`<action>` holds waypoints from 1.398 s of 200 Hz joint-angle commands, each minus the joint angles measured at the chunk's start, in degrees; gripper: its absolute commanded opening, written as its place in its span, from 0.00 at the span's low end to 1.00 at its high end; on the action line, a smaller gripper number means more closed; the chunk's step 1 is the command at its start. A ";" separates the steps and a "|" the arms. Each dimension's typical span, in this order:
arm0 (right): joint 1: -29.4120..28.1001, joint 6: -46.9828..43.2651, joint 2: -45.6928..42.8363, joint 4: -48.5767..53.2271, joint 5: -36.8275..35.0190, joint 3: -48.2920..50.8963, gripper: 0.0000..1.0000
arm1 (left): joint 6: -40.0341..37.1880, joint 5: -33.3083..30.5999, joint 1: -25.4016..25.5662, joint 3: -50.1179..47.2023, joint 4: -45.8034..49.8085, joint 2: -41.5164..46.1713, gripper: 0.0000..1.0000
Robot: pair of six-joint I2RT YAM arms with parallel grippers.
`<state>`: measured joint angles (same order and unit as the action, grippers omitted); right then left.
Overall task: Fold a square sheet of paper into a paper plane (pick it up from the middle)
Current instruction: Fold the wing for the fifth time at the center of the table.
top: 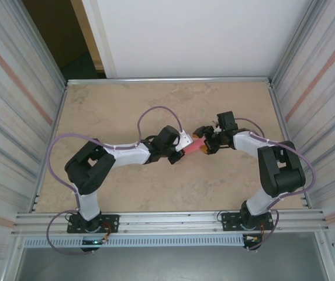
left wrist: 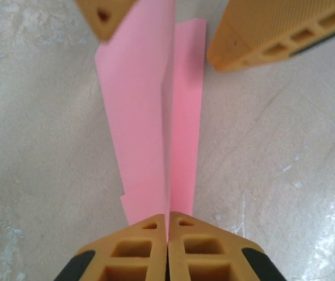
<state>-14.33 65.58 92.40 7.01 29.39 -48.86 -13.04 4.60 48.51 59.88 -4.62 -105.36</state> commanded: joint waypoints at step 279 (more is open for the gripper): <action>5.44 -25.82 -11.58 -0.78 1.49 11.00 0.64 | 21.28 27.05 -5.01 22.96 25.45 -13.79 0.03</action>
<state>-7.90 43.27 80.58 6.63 28.93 -38.61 5.93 29.19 44.18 80.31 16.99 -117.91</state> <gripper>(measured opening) 0.641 0.066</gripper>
